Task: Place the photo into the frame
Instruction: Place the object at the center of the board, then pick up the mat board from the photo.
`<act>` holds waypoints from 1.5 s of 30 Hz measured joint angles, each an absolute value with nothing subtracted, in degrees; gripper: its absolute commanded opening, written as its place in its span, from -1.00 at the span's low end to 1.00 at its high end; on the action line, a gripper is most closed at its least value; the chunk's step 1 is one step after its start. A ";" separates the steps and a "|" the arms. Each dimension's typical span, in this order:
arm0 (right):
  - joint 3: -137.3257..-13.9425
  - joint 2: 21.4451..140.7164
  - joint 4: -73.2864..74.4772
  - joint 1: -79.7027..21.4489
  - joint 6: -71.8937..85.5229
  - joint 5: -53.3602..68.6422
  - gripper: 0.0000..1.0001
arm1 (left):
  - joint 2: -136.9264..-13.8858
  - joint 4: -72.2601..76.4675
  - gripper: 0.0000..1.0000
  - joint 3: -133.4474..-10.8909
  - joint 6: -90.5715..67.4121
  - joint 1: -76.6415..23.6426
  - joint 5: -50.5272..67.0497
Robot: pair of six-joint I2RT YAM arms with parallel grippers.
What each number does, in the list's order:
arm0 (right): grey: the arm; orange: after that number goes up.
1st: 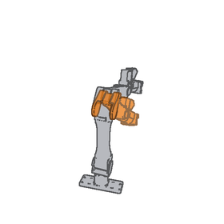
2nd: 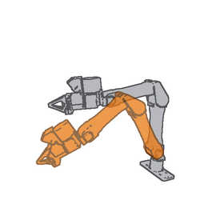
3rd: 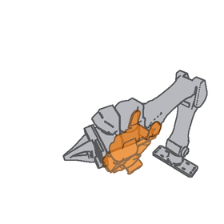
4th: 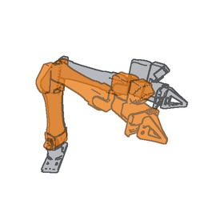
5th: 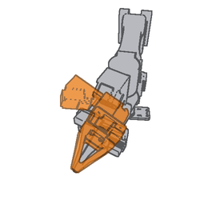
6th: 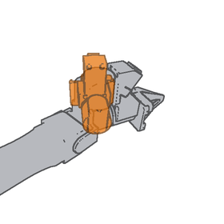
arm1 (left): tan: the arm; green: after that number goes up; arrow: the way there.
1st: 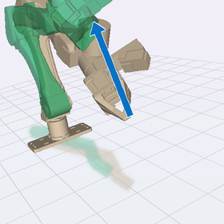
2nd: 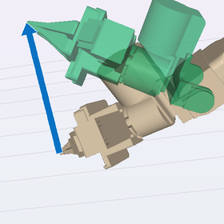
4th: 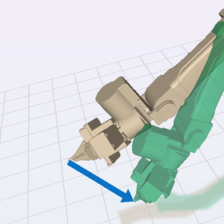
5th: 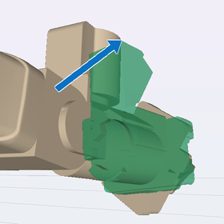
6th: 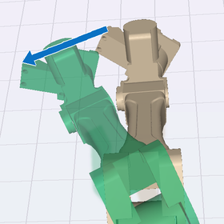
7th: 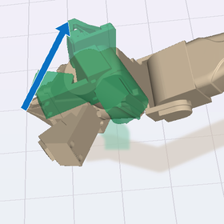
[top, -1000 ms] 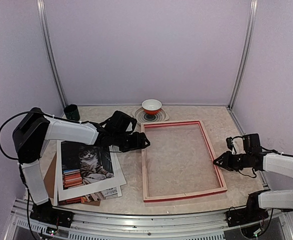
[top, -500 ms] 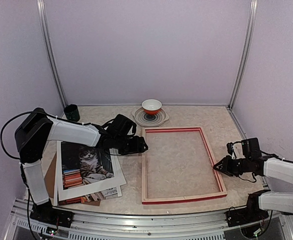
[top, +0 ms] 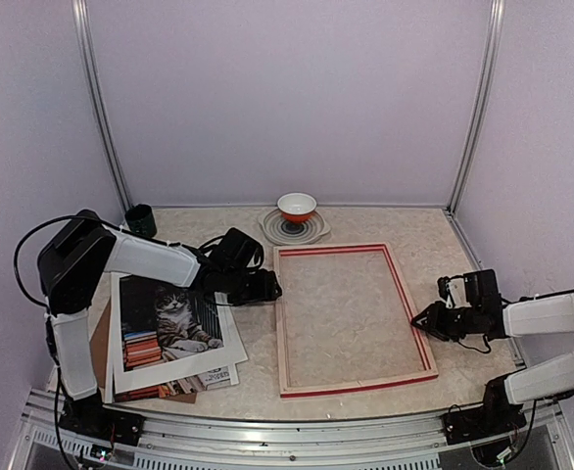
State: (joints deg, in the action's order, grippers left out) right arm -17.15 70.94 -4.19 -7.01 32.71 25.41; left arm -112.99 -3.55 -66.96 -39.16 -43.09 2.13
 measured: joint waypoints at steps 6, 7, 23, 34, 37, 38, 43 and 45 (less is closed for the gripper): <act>-17.96 69.17 -2.85 -7.14 34.37 24.49 0.22 | -108.47 -6.68 0.66 -66.96 -38.50 -41.43 -1.15; -18.00 67.90 -1.58 -7.18 34.35 23.99 0.27 | -107.09 -7.35 0.70 -66.96 -38.22 -41.15 -2.02; -36.01 62.39 12.34 -14.02 26.85 20.34 0.98 | -88.25 -16.32 0.98 -50.35 -40.60 -26.28 -14.50; -59.07 82.91 13.58 -27.24 23.81 24.97 0.98 | -81.60 -15.90 0.98 -42.61 -43.97 -23.16 -13.91; -64.10 87.50 13.65 -29.95 23.81 25.76 0.98 | -81.60 -15.20 0.98 -40.71 -44.80 -23.59 -12.67; -65.45 88.77 13.76 -30.50 23.83 26.00 0.98 | -81.58 -14.83 0.98 -40.16 -45.01 -23.90 -12.36; -70.98 93.30 14.09 -32.23 24.12 26.46 0.98 | -81.58 -12.62 0.98 -39.75 -46.15 -26.94 -11.27; -72.82 94.28 14.13 -32.40 25.19 27.00 0.98 | -81.60 -11.05 0.98 -39.75 -46.33 -28.29 -10.57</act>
